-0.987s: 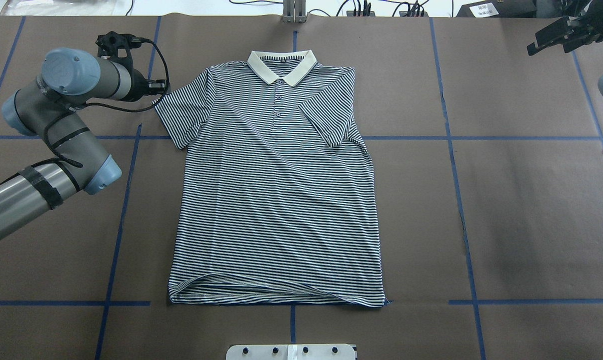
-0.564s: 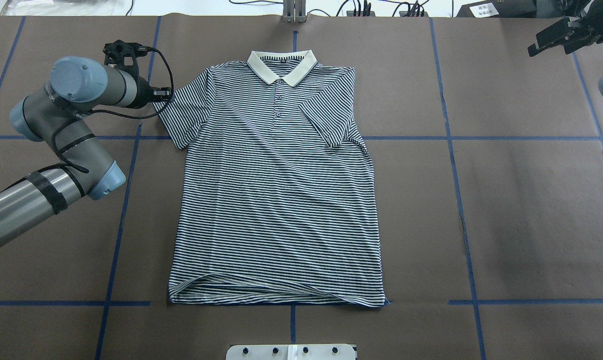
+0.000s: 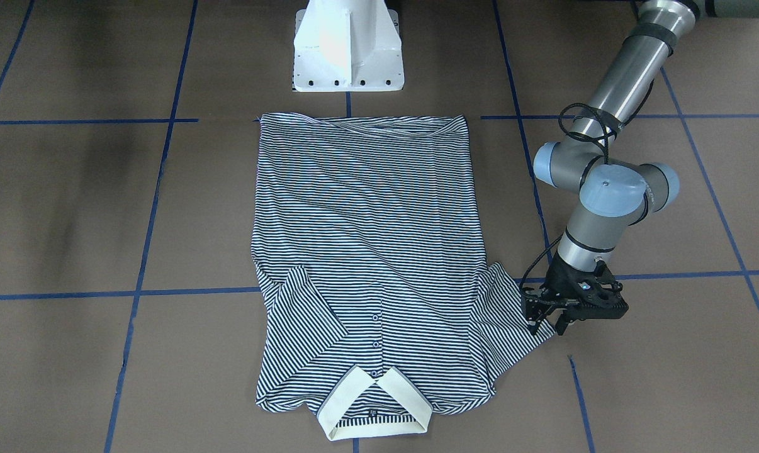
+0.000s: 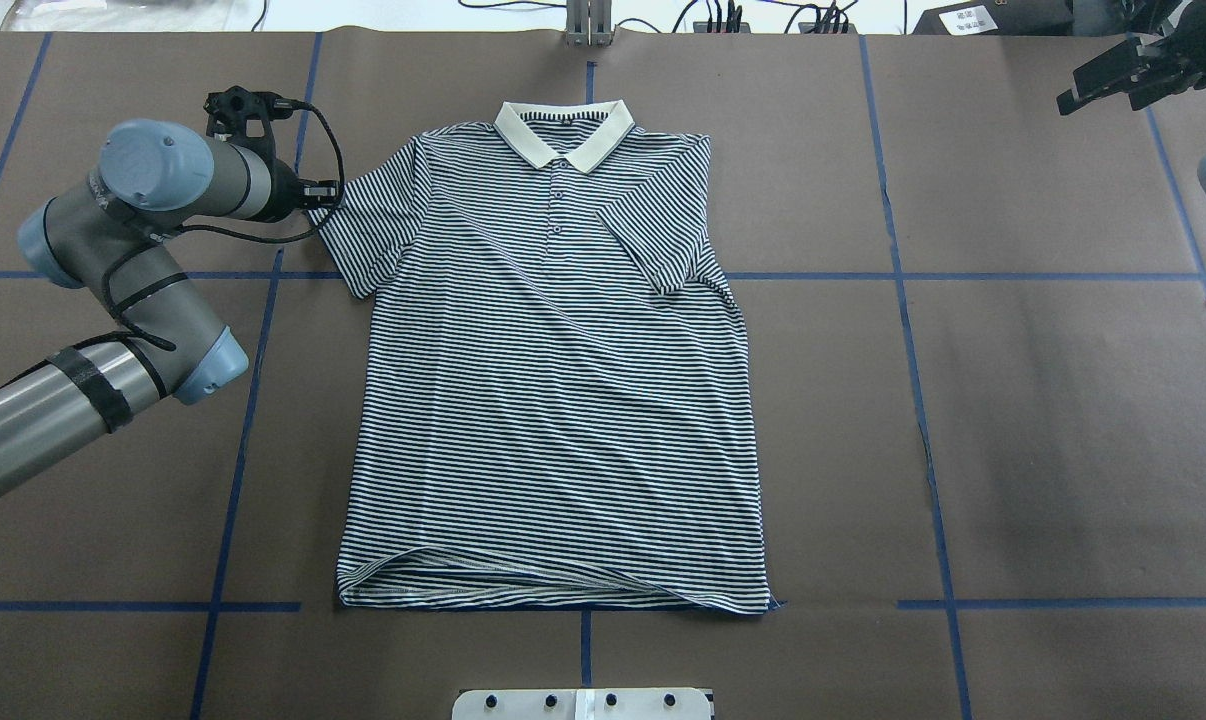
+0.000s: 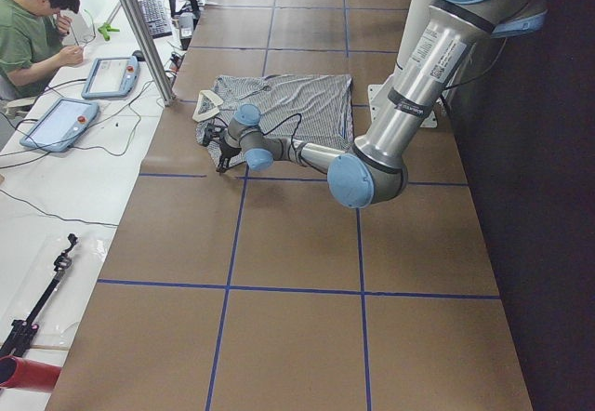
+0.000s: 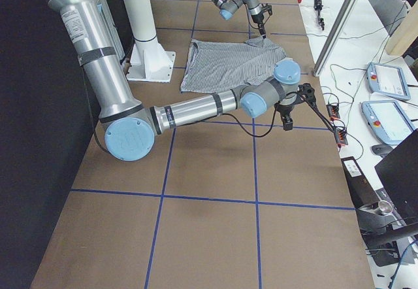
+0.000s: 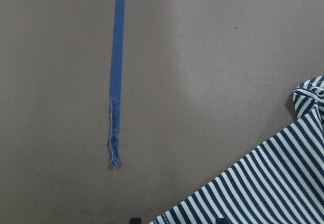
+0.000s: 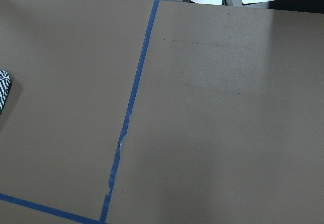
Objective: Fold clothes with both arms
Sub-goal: 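Reach the left gripper to the sleeve nearest it and grasp it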
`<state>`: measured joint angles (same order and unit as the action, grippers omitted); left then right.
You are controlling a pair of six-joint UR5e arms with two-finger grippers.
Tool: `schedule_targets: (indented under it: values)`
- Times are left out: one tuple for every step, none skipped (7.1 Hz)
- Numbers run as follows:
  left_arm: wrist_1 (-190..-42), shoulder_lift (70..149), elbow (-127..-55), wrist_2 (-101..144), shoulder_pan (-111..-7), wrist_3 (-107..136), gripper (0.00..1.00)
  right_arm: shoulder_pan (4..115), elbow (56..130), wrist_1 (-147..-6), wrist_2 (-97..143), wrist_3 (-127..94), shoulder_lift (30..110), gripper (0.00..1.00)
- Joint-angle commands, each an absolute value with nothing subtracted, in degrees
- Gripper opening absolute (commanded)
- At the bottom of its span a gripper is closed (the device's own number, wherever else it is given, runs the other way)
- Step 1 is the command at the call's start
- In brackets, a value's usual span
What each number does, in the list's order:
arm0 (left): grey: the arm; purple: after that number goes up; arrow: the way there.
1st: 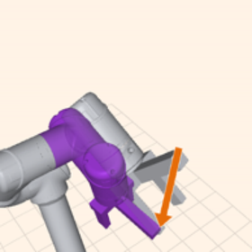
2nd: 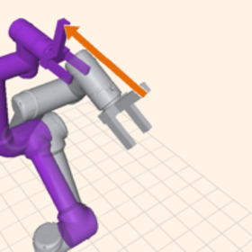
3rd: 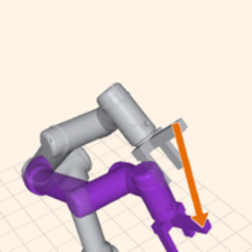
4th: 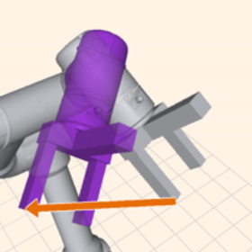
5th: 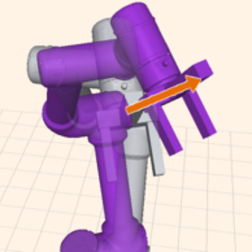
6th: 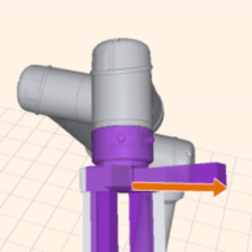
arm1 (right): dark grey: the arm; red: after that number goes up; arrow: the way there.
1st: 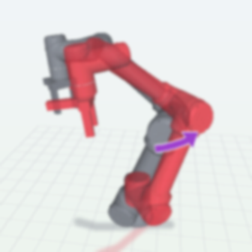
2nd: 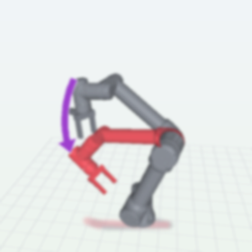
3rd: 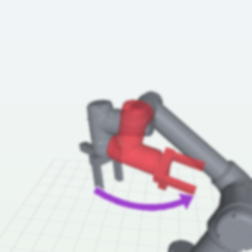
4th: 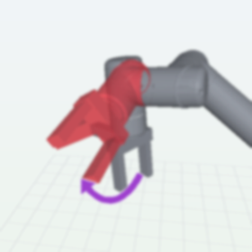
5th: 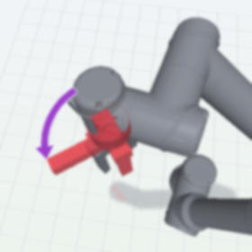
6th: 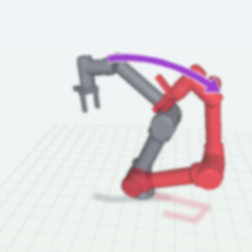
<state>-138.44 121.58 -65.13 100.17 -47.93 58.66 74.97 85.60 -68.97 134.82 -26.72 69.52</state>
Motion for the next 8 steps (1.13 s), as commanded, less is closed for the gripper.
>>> schedule_targets:
  values:
    - [-138.3,121.6,-65.0,99.5,-47.9,58.6,0.57,75.0,85.6,-69.0,134.8,-26.7,69.6,1.00]
    - [-138.3,121.6,-65.0,99.4,-47.9,58.6,0.52,75.0,85.6,-69.0,134.8,-26.7,69.6,1.00]
    - [-138.3,121.5,-65.0,98.9,-47.6,58.6,0.46,75.0,85.6,-69.0,134.7,-26.6,69.6,1.00]
    - [-138.3,121.5,-65.0,98.7,-47.4,58.6,0.46,75.0,85.5,-69.0,134.7,-26.6,69.8,1.00]
    - [-138.3,121.5,-64.9,98.7,-47.1,58.6,0.46,75.0,85.5,-69.0,134.7,-26.6,69.9,1.00]
    - [-138.3,121.5,-64.9,98.7,-47.1,58.6,0.39,75.0,85.4,-69.0,134.7,-26.6,69.9,1.00]
    - [-138.3,121.6,-64.9,98.6,-47.1,58.8,0.17,75.0,85.4,-69.0,134.8,-26.6,69.9,1.00]
    - [-138.3,121.6,-65.1,98.7,-47.1,58.6,0.00,75.0,85.4,-69.0,134.7,-26.6,70.0,1.00]
